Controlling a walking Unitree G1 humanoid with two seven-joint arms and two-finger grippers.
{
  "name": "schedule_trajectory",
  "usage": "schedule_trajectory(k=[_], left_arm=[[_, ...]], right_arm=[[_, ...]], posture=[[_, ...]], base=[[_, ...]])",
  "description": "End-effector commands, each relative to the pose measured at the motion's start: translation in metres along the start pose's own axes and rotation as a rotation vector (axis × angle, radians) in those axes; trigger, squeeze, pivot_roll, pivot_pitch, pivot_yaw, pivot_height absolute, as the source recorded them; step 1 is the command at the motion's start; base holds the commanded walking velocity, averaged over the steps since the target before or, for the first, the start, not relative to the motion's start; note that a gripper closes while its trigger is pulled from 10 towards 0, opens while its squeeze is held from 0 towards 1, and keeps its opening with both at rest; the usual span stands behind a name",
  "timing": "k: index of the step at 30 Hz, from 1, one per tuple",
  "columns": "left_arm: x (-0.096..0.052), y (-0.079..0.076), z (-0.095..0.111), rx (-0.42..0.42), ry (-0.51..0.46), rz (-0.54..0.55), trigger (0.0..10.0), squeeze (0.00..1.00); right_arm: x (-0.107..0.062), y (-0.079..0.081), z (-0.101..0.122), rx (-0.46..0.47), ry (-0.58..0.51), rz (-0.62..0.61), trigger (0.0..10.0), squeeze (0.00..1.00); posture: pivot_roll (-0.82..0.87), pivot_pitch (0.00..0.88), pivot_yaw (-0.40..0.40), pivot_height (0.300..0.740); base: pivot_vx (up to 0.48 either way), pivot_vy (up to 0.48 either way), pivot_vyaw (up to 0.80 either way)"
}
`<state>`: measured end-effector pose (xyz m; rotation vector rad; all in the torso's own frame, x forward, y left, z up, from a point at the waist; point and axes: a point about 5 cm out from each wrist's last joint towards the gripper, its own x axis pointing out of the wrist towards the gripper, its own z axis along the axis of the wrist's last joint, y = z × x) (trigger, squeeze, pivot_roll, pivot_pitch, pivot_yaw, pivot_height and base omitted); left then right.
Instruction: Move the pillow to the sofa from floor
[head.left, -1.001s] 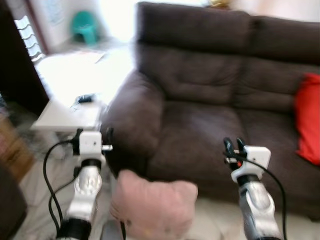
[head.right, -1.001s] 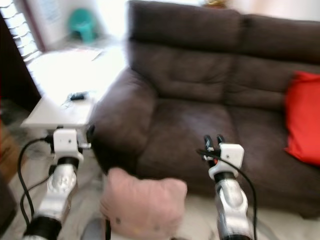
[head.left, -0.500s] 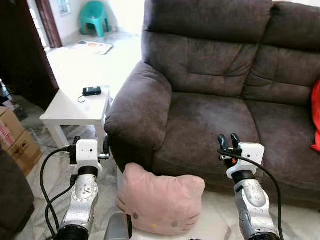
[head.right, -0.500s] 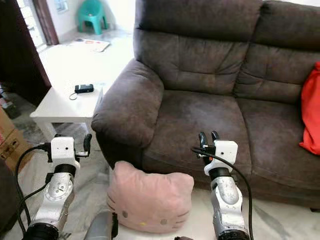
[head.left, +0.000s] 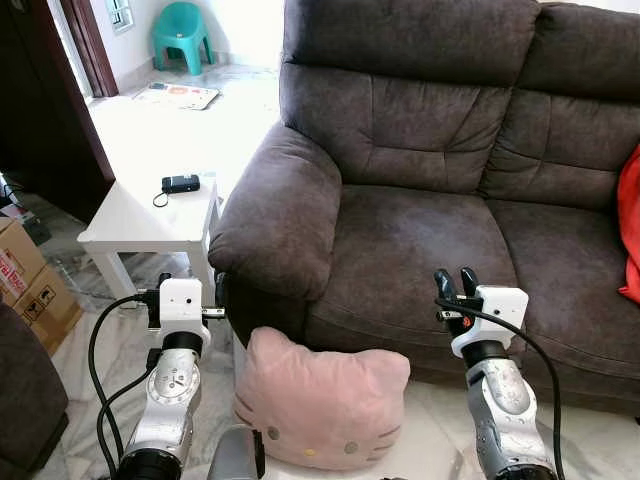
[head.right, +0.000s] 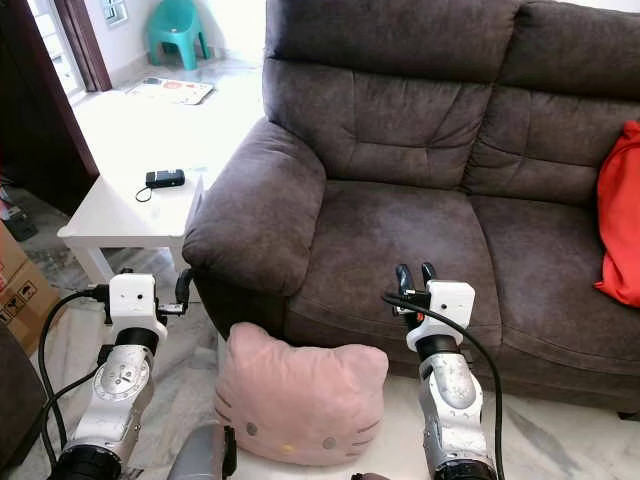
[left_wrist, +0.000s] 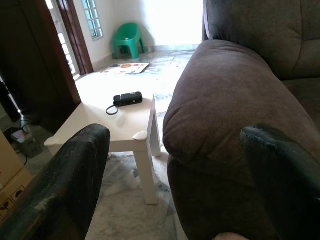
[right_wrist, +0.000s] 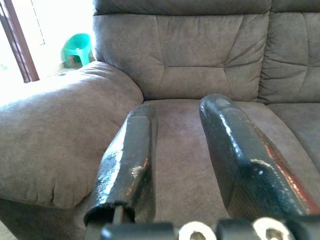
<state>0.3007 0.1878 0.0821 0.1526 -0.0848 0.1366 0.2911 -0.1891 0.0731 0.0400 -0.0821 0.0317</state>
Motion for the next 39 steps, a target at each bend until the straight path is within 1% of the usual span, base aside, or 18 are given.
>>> schedule_trajectory(k=[1, 4, 13, 18, 20, 21, 23, 24, 25, 26, 29, 39], left_arm=[[0.0017, -0.0023, 0.0023, 0.001, -0.006, -0.016, 10.0, 0.00], [0.0016, -0.0027, 0.0015, -0.001, -0.003, -0.023, 10.0, 0.00], [0.0006, -0.0023, 0.0001, 0.002, 0.001, -0.027, 10.0, 0.00], [0.0015, -0.0037, 0.0014, 0.002, -0.001, -0.035, 10.0, 0.00], [0.0022, -0.0032, 0.0019, 0.001, -0.001, -0.036, 10.0, 0.00], [0.0022, -0.0032, 0.0019, 0.001, -0.001, -0.036, 10.0, 0.00], [0.0027, -0.0028, 0.0022, 0.004, -0.002, -0.036, 10.0, 0.00], [0.0029, -0.0024, 0.0025, 0.004, -0.002, -0.036, 10.0, 0.00], [0.0029, -0.0024, 0.0025, 0.004, -0.002, -0.036, 10.0, 0.00], [0.0031, -0.0022, 0.0026, 0.004, -0.002, -0.035, 10.0, 0.00], [0.0033, -0.0018, 0.0024, 0.005, 0.000, -0.033, 10.0, 0.00], [0.0046, -0.0029, 0.0030, -0.003, 0.002, -0.035, 10.0, 0.00]], right_arm=[[0.0034, 0.0008, 0.0052, -0.007, -0.020, 0.007, 10.0, 0.00], [0.0039, 0.0007, 0.0065, -0.012, -0.033, 0.010, 10.0, 0.00], [0.0031, 0.0020, 0.0041, -0.010, -0.023, 0.008, 10.0, 0.00], [0.0054, 0.0040, 0.0029, -0.001, -0.011, 0.005, 10.0, 0.00], [0.0062, 0.0047, 0.0034, 0.001, -0.012, 0.005, 10.0, 0.00], [0.0062, 0.0047, 0.0034, 0.001, -0.012, 0.005, 10.0, 0.00], [0.0064, 0.0051, 0.0025, 0.002, -0.006, 0.005, 10.0, 0.00], [0.0056, 0.0047, 0.0023, 0.001, -0.007, 0.003, 10.0, 0.00], [0.0056, 0.0047, 0.0023, 0.001, -0.007, 0.003, 10.0, 0.00], [0.0052, 0.0045, 0.0021, 0.000, -0.008, 0.002, 10.0, 0.00], [0.0033, 0.0040, 0.0000, -0.008, -0.004, 0.000, 10.0, 0.00], [0.0043, 0.0035, 0.0009, -0.008, -0.006, -0.011, 10.0, 0.00]], posture=[[0.04, 0.000, -0.055, 0.607], [0.04, 0.000, -0.054, 0.607], [0.04, 0.000, -0.050, 0.607], [0.05, 0.000, -0.049, 0.607], [0.05, 0.000, -0.049, 0.590], [0.05, 0.000, -0.049, 0.590], [0.05, 0.000, -0.047, 0.576], [0.05, 0.000, -0.047, 0.561], [0.05, 0.000, -0.047, 0.561], [0.05, 0.000, -0.045, 0.551], [0.05, 0.000, -0.045, 0.551], [0.05, 0.000, -0.046, 0.551]], base=[[0.000, 0.000, 0.00], [0.000, 0.000, 0.00], [0.000, 0.000, 0.00], [0.000, 0.000, 0.00], [0.000, 0.000, 0.00], [0.000, 0.000, 0.00], [0.000, 0.000, 0.00], [0.000, 0.000, 0.00], [0.000, 0.000, 0.00], [0.000, 0.000, 0.00], [0.000, 0.000, 0.00], [0.000, 0.000, 0.00]])
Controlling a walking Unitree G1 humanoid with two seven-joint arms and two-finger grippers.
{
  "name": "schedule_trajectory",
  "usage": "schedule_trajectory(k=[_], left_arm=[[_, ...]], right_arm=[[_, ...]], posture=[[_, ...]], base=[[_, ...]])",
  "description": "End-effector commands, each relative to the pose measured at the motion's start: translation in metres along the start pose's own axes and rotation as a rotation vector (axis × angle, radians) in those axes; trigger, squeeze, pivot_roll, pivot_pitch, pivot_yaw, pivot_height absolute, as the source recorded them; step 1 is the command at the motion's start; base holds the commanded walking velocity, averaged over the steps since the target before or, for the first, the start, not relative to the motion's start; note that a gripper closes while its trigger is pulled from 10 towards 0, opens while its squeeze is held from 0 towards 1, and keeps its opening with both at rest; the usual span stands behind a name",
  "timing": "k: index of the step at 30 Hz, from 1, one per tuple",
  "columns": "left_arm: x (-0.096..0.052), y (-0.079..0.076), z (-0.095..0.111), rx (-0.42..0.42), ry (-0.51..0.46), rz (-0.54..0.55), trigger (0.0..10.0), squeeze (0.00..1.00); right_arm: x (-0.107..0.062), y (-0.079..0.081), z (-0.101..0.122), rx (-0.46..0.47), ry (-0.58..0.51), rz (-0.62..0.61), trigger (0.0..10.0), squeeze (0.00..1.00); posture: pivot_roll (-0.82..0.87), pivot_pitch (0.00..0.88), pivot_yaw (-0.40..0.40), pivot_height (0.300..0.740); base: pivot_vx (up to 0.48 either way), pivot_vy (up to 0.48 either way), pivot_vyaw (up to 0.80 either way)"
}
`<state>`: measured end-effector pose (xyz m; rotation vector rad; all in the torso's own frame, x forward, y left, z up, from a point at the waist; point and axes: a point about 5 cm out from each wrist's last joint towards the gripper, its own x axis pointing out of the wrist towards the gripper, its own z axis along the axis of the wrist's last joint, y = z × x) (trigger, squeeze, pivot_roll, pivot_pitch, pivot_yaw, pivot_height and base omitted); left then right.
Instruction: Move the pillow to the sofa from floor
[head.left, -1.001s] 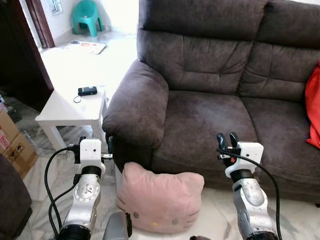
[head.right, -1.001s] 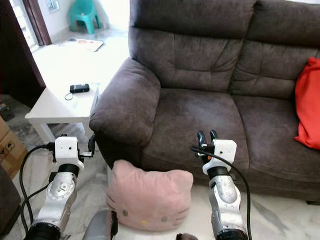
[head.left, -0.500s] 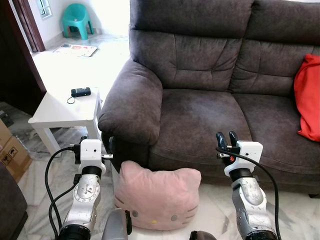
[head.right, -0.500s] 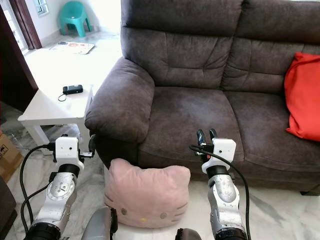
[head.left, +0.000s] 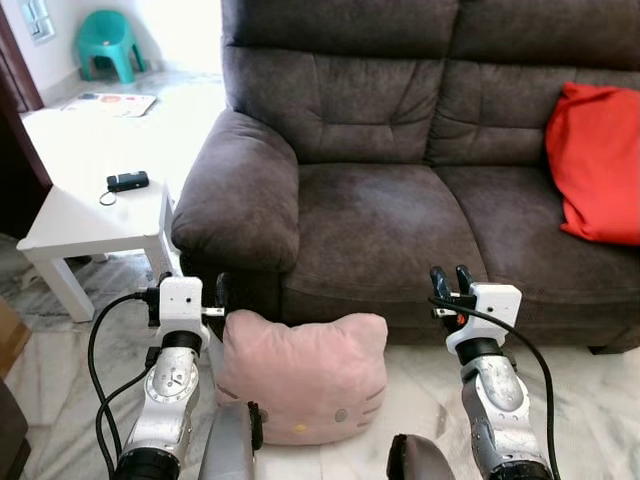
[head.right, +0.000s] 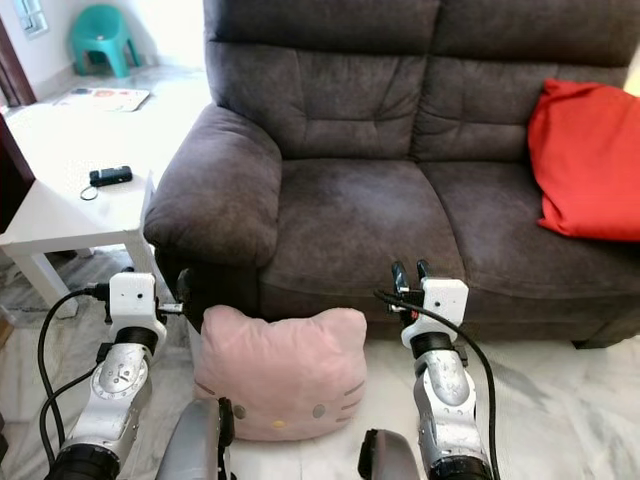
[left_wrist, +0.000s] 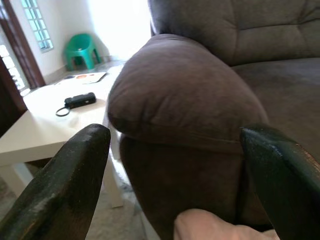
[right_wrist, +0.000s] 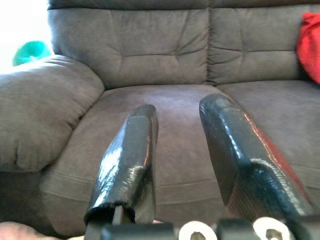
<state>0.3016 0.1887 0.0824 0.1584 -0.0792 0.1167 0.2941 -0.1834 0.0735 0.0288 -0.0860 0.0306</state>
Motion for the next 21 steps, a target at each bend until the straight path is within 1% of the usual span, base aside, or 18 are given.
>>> schedule_trajectory(k=[1, 11, 16, 21], left_arm=[[0.0036, -0.0037, 0.0029, -0.010, -0.002, -0.015, 10.0, 0.00], [0.0039, -0.0045, 0.0023, -0.014, 0.006, -0.018, 10.0, 0.00], [0.0037, -0.0041, 0.0018, -0.016, 0.009, -0.017, 10.0, 0.00], [0.0040, -0.0037, 0.0016, -0.017, 0.010, -0.019, 10.0, 0.00]], right_arm=[[0.0012, -0.0022, 0.0012, 0.004, -0.003, -0.012, 10.0, 0.00], [0.0021, -0.0005, 0.0020, 0.006, -0.007, -0.004, 10.0, 0.00], [0.0018, 0.0029, 0.0021, -0.021, -0.012, 0.026, 10.0, 0.00], [0.0017, 0.0045, 0.0020, -0.019, -0.014, 0.031, 10.0, 0.00]], posture=[[0.05, 0.000, -0.046, 0.551], [0.05, 0.000, -0.047, 0.551], [0.06, 0.000, -0.046, 0.551], [0.05, 0.000, -0.044, 0.551]], base=[[0.000, 0.000, 0.00], [0.000, 0.000, 0.00], [0.000, 0.000, 0.00], [0.000, 0.000, 0.69]])
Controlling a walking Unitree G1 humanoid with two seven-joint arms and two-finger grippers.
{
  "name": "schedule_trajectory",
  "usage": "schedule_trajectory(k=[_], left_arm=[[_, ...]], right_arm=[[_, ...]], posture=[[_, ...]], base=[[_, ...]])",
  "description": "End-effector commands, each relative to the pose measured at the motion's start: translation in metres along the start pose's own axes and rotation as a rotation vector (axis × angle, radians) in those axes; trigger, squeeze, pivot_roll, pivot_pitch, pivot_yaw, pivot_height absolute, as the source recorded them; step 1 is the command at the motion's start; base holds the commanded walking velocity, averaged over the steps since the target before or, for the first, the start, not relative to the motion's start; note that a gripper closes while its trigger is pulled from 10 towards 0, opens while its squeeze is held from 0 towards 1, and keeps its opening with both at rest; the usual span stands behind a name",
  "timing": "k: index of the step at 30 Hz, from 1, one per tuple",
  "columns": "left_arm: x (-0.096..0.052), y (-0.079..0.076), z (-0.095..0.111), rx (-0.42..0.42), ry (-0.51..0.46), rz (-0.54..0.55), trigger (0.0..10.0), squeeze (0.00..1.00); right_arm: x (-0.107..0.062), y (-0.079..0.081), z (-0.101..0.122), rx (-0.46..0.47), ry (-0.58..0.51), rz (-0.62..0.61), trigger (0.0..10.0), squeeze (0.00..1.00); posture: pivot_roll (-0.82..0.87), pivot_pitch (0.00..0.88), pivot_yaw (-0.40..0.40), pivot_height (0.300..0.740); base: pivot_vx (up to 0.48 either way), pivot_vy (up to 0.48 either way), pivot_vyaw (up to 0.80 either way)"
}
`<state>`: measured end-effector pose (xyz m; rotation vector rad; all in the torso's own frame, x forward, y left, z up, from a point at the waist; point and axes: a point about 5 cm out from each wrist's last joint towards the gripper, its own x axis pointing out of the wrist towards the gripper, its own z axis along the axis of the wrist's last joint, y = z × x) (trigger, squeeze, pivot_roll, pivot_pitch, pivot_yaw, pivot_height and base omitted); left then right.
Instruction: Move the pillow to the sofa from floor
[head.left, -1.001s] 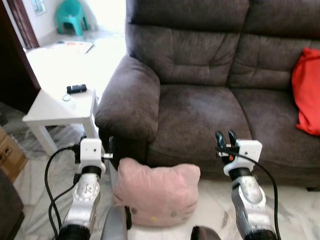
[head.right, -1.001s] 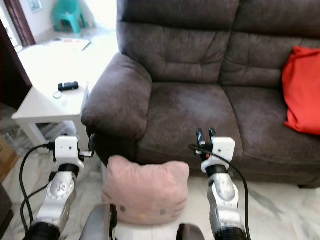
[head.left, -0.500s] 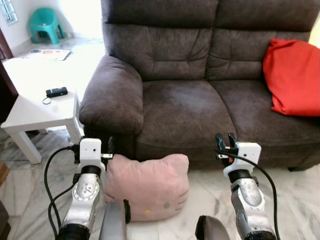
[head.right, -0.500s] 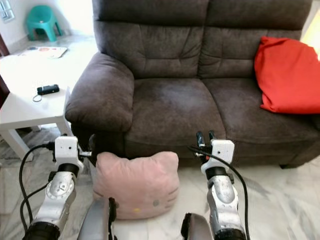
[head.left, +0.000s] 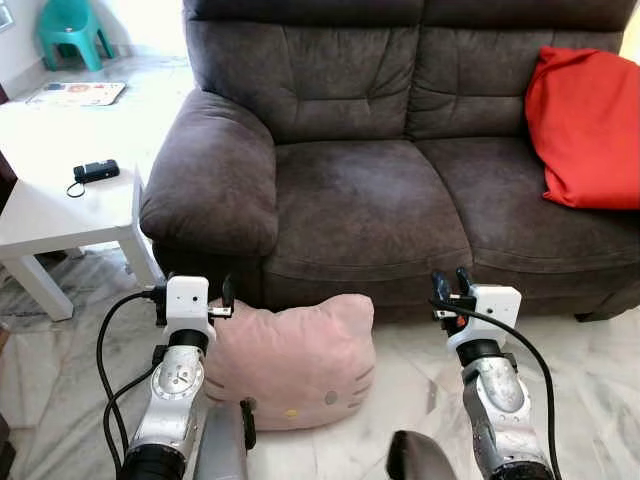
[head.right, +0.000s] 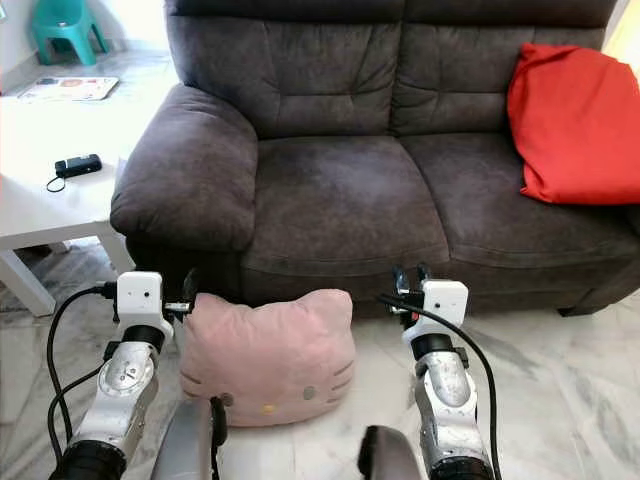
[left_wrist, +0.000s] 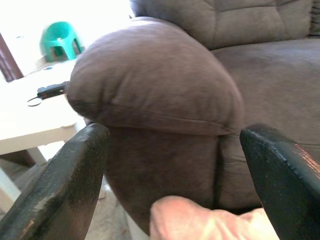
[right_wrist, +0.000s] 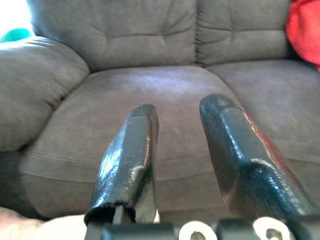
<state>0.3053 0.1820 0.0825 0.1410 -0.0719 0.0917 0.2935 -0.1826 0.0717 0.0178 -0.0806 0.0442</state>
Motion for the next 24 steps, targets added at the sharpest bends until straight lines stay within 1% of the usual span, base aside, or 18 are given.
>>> schedule_trajectory(k=[1, 8, 24], left_arm=[[0.0012, 0.0033, 0.0009, 0.001, 0.003, 0.006, 10.0, 0.00], [0.0016, 0.0029, 0.0012, 0.004, 0.002, 0.002, 10.0, 0.00], [0.0015, 0.0021, 0.0007, 0.000, 0.004, 0.002, 10.0, 0.00]], right_arm=[[0.0025, 0.0039, 0.0037, -0.005, -0.020, 0.017, 10.0, 0.00], [0.0018, 0.0042, 0.0027, -0.002, -0.015, 0.020, 10.0, 0.00], [0.0019, 0.0031, 0.0018, 0.014, -0.009, 0.016, 10.0, 0.00]], posture=[[0.05, 0.000, -0.044, 0.551], [0.05, 0.000, -0.042, 0.551], [0.06, 0.000, -0.044, 0.551]], base=[[0.000, 0.000, 0.80], [0.000, 0.000, 0.75], [0.000, 0.000, 0.00]])
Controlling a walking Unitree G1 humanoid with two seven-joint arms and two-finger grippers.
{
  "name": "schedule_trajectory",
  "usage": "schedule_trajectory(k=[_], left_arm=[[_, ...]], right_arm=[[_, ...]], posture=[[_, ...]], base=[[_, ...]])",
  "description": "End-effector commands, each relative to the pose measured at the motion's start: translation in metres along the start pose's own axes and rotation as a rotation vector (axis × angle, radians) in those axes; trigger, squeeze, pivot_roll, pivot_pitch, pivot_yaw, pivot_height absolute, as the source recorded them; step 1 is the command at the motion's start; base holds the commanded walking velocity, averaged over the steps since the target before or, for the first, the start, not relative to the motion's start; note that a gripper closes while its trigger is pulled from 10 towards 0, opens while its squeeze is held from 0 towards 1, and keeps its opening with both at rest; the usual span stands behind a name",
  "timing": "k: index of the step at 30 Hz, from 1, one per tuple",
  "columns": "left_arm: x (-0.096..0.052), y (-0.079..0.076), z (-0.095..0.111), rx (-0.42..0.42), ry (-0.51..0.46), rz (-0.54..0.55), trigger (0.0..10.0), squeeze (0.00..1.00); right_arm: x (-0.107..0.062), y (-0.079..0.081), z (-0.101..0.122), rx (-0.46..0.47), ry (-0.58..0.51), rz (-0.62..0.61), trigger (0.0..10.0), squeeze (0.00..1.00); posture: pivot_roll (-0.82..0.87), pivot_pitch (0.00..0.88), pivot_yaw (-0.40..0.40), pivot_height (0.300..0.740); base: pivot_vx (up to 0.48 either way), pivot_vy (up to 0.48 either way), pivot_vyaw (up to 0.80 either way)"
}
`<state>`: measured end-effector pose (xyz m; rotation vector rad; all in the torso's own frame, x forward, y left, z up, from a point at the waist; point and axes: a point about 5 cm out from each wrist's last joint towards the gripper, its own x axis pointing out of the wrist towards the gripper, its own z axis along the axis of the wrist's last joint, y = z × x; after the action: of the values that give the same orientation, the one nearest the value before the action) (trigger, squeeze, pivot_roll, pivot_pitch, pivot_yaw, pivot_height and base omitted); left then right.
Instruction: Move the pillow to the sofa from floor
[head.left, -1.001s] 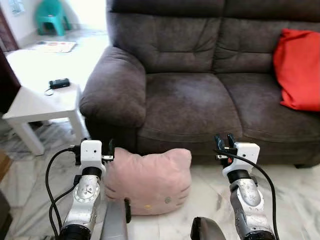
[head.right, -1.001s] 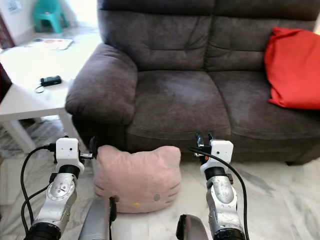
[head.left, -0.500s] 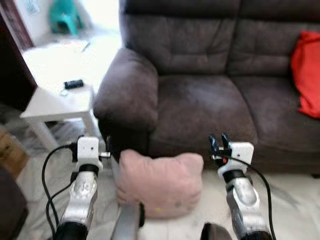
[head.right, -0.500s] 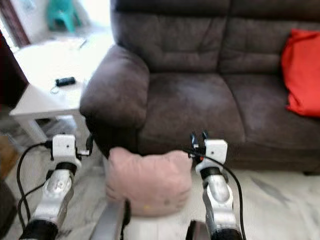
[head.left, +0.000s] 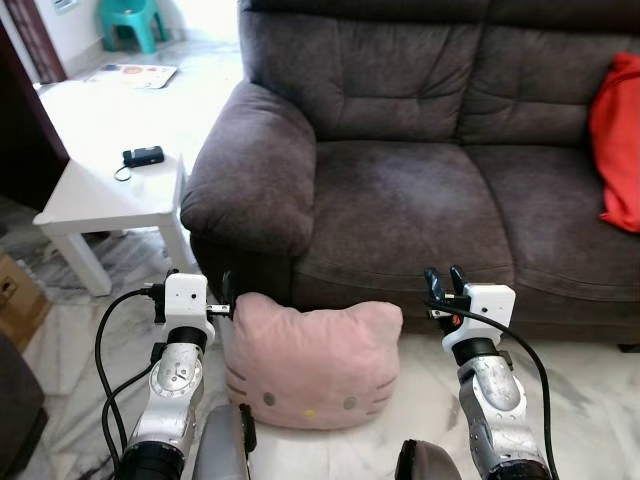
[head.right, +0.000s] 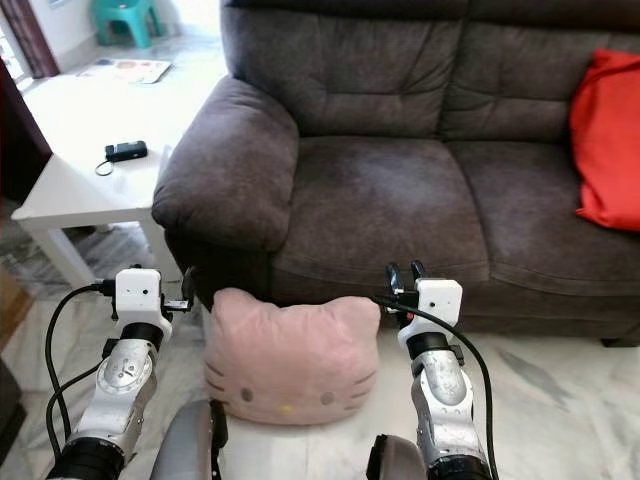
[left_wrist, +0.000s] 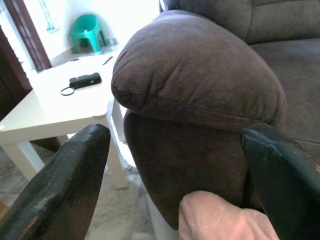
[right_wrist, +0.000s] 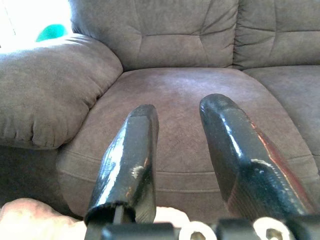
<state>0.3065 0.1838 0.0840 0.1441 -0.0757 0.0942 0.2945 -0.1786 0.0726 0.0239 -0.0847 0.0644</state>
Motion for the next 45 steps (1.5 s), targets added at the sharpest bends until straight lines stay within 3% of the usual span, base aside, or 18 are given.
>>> schedule_trajectory(k=[1, 7, 18, 41, 45], left_arm=[[0.0000, 0.0002, -0.0005, -0.004, 0.008, -0.001, 10.0, 0.00], [-0.0001, 0.0005, -0.0012, -0.004, 0.014, -0.002, 10.0, 0.00], [-0.0004, -0.0006, -0.0011, -0.009, 0.011, -0.013, 10.0, 0.00], [-0.0010, -0.0040, -0.0026, -0.025, 0.026, -0.044, 10.0, 0.00], [-0.0014, -0.0048, -0.0031, -0.025, 0.028, -0.048, 10.0, 0.00]], right_arm=[[0.0007, -0.0006, 0.0010, 0.007, -0.005, -0.003, 10.0, 0.00], [0.0001, 0.0016, 0.0003, -0.010, -0.001, 0.013, 10.0, 0.00], [0.0000, 0.0037, 0.0003, -0.009, -0.002, 0.024, 10.0, 0.00], [-0.0011, 0.0051, -0.0016, -0.014, 0.009, 0.037, 10.0, 0.00], [-0.0016, 0.0070, -0.0027, -0.010, 0.014, 0.048, 10.0, 0.00]], posture=[[0.05, 0.000, -0.043, 0.551], [0.06, 0.000, -0.044, 0.551], [0.06, 0.000, -0.043, 0.551], [0.05, 0.000, -0.042, 0.551], [0.06, 0.000, -0.045, 0.551]], base=[[0.000, 0.000, 0.00], [0.000, 0.000, 0.00], [0.000, 0.000, 0.76], [0.000, 0.000, 0.00], [0.185, 0.000, 0.80]])
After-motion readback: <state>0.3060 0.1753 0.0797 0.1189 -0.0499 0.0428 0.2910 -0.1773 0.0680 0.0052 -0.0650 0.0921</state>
